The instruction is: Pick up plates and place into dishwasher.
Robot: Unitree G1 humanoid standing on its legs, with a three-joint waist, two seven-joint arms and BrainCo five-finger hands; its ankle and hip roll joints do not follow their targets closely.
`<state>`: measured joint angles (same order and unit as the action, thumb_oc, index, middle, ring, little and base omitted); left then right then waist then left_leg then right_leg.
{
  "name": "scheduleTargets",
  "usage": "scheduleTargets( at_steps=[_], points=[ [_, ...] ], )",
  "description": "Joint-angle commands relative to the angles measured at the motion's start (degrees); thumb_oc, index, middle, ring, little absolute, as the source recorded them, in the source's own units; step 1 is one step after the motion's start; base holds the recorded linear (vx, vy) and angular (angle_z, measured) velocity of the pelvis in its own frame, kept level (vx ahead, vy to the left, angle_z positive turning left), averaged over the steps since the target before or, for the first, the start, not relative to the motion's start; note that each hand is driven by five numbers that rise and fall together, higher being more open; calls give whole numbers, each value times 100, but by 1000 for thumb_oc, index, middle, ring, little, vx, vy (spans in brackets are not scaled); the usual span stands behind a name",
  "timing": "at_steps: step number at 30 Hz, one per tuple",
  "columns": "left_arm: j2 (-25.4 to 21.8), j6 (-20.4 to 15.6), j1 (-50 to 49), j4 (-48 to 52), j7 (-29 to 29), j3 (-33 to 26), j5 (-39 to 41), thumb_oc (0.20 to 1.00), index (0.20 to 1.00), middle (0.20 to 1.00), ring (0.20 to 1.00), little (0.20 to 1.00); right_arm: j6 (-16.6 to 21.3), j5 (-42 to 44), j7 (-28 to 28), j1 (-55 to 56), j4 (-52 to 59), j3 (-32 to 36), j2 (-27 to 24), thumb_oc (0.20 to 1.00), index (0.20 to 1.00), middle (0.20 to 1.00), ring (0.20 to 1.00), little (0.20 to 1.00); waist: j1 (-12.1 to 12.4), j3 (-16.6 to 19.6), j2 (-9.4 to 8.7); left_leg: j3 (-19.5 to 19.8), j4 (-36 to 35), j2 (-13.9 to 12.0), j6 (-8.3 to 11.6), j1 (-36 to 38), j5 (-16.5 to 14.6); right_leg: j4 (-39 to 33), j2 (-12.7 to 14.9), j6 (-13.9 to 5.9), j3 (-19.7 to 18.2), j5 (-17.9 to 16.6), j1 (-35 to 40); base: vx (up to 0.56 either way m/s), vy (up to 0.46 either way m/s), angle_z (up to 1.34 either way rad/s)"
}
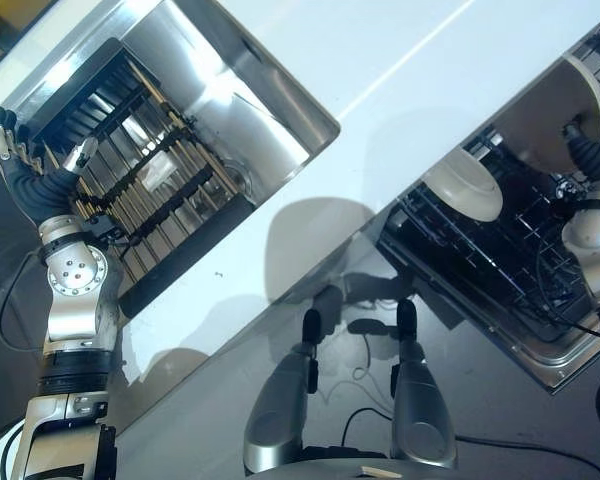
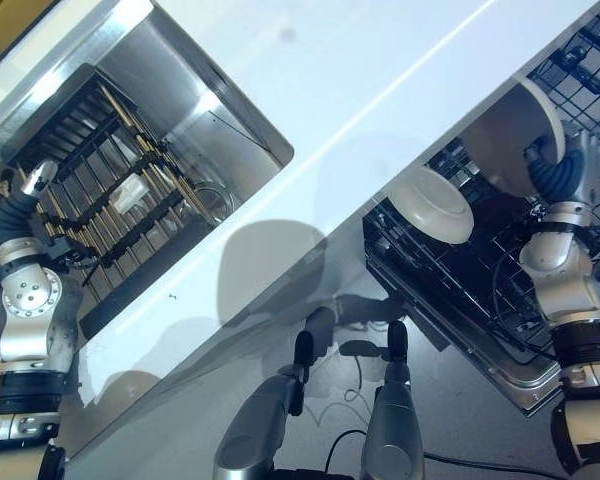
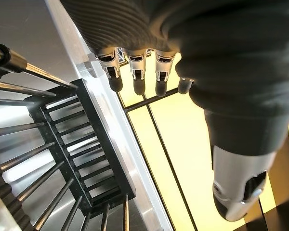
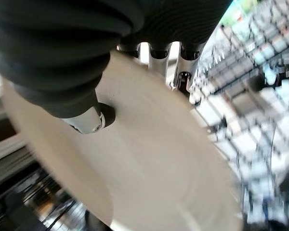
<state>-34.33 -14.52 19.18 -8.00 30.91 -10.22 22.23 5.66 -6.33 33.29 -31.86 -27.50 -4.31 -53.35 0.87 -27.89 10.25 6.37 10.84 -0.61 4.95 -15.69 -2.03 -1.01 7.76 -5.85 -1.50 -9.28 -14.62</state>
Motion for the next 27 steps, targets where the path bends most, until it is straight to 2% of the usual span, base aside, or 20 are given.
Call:
scheduleTargets(
  at_steps=[1,7,9,13,20,23,27],
  points=[
    [-299,-163,-102,71,161,-71,112,1000,1000,1000,1000,1000,22,-372,470,-311,386,250,-458,200,200,200,200,200,-14,259,-170,12,61,188,-53,-557,410,1379,163,44,47,1272,-104,34,2,0],
    [-254,-218,-151,4,158,-61,100,1000,1000,1000,1000,1000,-147,-658,-2,-412,507,182,-674,200,200,200,200,200,-47,245,-143,-9,148,222,-78,-598,388,1567,187,9,25,1258,-310,18,22,0],
    [-222,-206,-154,31,150,-53,84,1000,1000,1000,1000,1000,-250,-496,-216,-432,465,72,-670,200,200,200,200,200,-50,195,-109,-24,132,235,-97,-617,403,1633,194,8,7,1263,-395,-17,42,-2],
    [-248,-177,-37,28,157,-10,88,1000,1000,1000,1000,1000,-116,-270,-449,-531,230,-71,-565,200,200,200,200,200,-62,75,-39,-49,102,273,-133,-688,432,1756,216,-2,-8,1260,-592,-40,26,-1],
    [-224,-192,131,-30,192,82,69,1000,1000,1000,1000,1000,-147,-87,-721,-675,32,-253,-430,200,200,200,200,200,-110,-106,114,-133,77,344,-170,-794,499,1959,278,-23,-37,1257,-873,-40,44,-2],
    [-145,-215,99,-15,207,108,99,1000,1000,1000,1000,1000,0,148,-839,-636,-95,-260,-364,200,200,200,200,200,-142,-135,215,-182,63,385,-177,-785,516,2030,322,-30,-65,1267,-947,1,98,-5],
    [13,-187,70,63,268,148,39,1000,1000,1000,1000,1000,-3,211,-1004,-573,-89,-206,-229,200,200,200,200,200,-197,-152,317,-237,57,423,-185,-762,519,2112,364,-35,-118,1289,-1020,4,89,-5]
  ],
)
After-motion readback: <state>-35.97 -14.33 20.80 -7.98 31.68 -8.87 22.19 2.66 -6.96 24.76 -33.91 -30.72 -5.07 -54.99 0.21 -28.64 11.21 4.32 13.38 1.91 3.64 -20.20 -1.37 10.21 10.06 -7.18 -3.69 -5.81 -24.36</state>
